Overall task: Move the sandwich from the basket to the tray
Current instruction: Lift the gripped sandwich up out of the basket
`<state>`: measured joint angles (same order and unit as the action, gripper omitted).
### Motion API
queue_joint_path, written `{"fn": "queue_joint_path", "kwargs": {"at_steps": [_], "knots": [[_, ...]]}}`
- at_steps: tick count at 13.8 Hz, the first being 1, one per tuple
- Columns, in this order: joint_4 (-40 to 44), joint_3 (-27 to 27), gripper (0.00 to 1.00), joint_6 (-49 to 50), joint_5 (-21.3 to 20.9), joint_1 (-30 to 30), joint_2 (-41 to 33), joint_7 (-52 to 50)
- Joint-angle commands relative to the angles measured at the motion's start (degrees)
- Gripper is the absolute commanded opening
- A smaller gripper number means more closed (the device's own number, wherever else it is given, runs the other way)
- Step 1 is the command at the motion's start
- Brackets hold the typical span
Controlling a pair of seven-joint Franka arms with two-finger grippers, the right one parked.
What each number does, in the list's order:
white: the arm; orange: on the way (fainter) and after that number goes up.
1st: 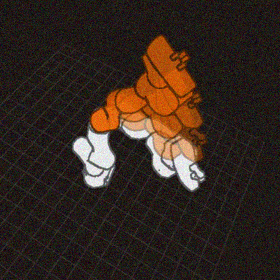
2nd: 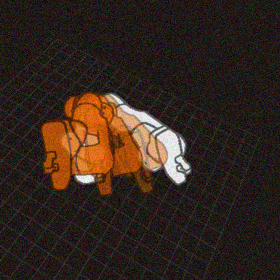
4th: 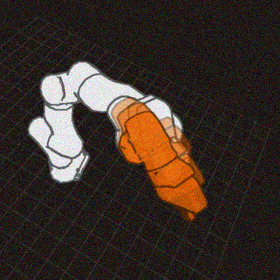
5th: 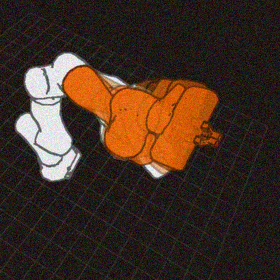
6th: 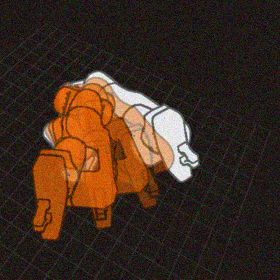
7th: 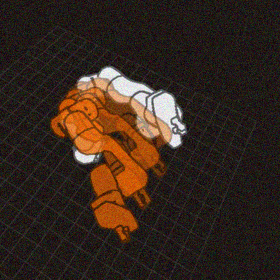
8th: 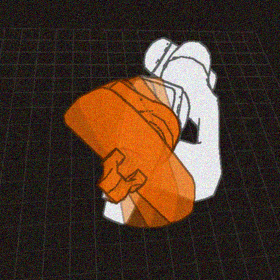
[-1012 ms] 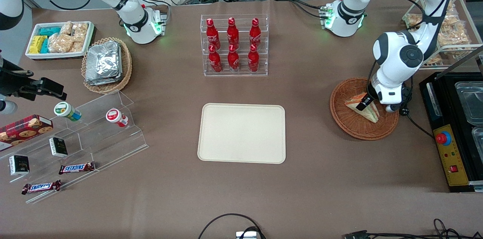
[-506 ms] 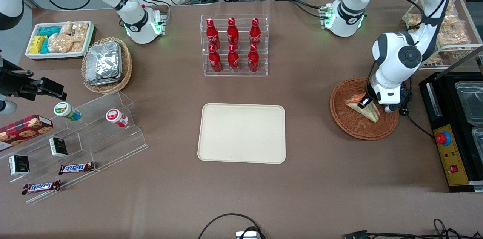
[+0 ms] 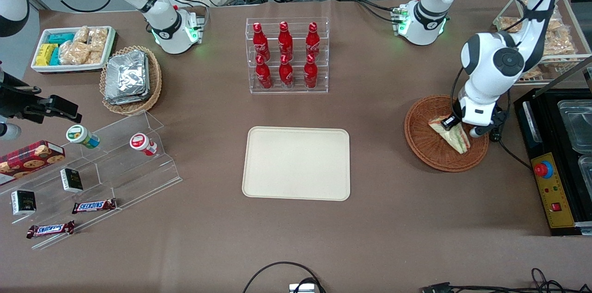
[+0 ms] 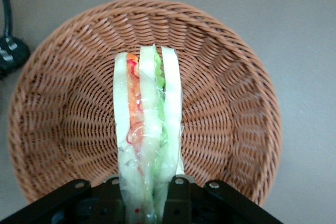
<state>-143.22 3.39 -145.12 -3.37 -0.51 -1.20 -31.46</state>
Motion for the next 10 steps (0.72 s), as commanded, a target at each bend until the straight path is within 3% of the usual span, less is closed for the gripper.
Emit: {"fn": "queue_joint_path", "kwargs": {"at_steps": [1,10], "knots": [[4.5,1.4,0.07,8.0,-0.7,0.3,-2.6,4.0],[12.9,9.8,0.07,12.1,0.1,1.3,-2.8,27.1]]}}
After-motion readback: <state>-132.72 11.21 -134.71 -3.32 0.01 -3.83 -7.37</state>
